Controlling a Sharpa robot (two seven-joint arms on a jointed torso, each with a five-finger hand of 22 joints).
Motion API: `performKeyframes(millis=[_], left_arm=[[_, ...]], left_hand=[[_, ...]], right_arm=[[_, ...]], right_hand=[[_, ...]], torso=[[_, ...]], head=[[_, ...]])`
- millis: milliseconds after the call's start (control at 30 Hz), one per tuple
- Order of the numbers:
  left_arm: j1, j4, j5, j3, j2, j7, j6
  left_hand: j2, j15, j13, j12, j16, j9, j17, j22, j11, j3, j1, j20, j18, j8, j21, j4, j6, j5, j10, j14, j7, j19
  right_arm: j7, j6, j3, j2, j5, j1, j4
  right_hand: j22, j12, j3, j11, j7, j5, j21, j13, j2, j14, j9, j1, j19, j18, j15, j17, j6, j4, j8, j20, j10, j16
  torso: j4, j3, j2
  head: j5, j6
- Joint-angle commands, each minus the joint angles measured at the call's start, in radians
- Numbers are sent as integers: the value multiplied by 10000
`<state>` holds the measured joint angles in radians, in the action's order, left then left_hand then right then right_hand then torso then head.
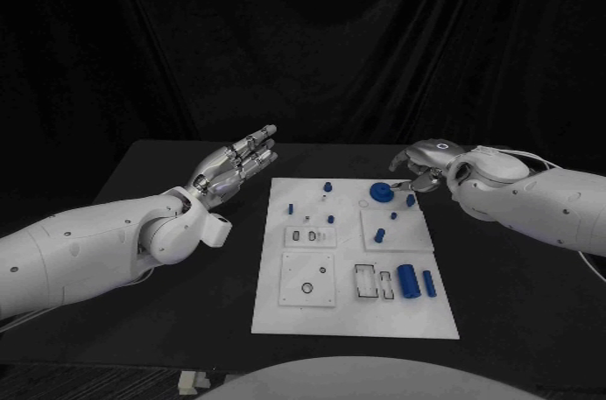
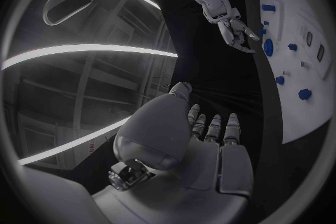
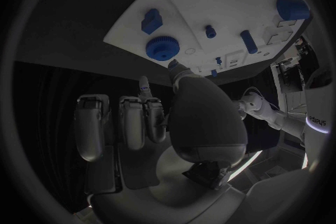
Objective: Assemble the parts on the task board
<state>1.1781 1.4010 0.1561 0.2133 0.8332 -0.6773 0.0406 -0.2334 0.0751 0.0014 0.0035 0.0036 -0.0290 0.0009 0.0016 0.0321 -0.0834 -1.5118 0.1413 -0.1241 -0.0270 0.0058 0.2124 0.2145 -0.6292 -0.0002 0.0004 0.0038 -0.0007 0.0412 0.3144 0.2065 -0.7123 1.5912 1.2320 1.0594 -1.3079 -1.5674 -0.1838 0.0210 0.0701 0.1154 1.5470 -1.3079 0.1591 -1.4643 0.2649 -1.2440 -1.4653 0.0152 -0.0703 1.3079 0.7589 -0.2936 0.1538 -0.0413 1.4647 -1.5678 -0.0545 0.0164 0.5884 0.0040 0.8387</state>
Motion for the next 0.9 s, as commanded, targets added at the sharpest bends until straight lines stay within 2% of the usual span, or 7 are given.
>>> performKeyframes(millis=[33, 200, 433, 700, 900], left_arm=[[-9, 24, -14, -10, -8, -311, 128], [-10, 28, -14, -10, -2, -312, 140], [-11, 28, -14, -10, 5, -310, 157], [-11, 34, -14, -10, 2, -306, 177], [-12, 29, -14, -10, 12, -291, 189]], left_hand=[[-25, 85, -14, -35, -36, -1, -9, -16, -35, 50, -83, 56, -83, -33, -58, 13, -17, -29, 2, -4, 59, 7], [-25, 85, -14, -35, -36, -1, -9, -16, -35, 50, -83, 56, -83, -33, -58, 13, -17, -29, 2, -4, 59, 7], [-25, 85, -14, -35, -36, -1, -9, -16, -35, 50, -83, 56, -83, -33, -58, 13, -17, -29, 2, -4, 59, 7], [-22, 102, -14, -35, -36, -1, -9, -16, -50, 63, -84, 84, -91, -32, -58, 1, -20, -29, 2, -4, 69, 7], [-22, 102, -14, -35, -36, -1, -9, -16, -50, 63, -84, 84, -91, -32, -58, 1, -20, -29, 2, -4, 69, 7]], right_arm=[[-216, -193, -6, 64, -7, -66, -114], [-197, -277, -6, 161, -8, -115, -226], [-151, -419, -6, 303, -9, -172, -329], [-89, -420, -6, 435, -9, -225, -427], [-35, -357, -6, 495, -9, -238, -465]], right_hand=[[-2473, -34, -71, -87, 21, -26, -40, -2629, 12, -1065, -18, -166, -818, -59, 60, 2629, 80, 24, 24, -78, 1060, -30], [-2471, -34, -79, -88, 19, -17, -46, -2629, 8, -1065, -25, -247, -813, -57, 60, 2629, 136, 25, 53, -80, 1060, -30], [-2466, -34, -117, -90, 19, 19, -61, -2629, -21, -1065, -43, -473, -802, -53, 58, 2629, 242, 39, 108, -81, 1060, -30], [-2467, -34, -165, -90, 18, 388, -71, -2629, -104, -1065, -48, -717, -796, -50, 54, 2629, 459, 42, 226, -79, 1060, -30], [-2465, -34, -175, -86, 13, 494, -79, -2629, -119, -1065, -27, -793, -791, -48, 50, 2629, 565, 52, 291, -77, 1060, -30]], torso=[[2, -2, 2], [-4, -7, 9], [-10, 3, 3], [-8, 1, -2], [-8, 3, 0]], head=[[-22, 29], [-5, 45], [-20, 74], [7, 126], [-2, 148]])
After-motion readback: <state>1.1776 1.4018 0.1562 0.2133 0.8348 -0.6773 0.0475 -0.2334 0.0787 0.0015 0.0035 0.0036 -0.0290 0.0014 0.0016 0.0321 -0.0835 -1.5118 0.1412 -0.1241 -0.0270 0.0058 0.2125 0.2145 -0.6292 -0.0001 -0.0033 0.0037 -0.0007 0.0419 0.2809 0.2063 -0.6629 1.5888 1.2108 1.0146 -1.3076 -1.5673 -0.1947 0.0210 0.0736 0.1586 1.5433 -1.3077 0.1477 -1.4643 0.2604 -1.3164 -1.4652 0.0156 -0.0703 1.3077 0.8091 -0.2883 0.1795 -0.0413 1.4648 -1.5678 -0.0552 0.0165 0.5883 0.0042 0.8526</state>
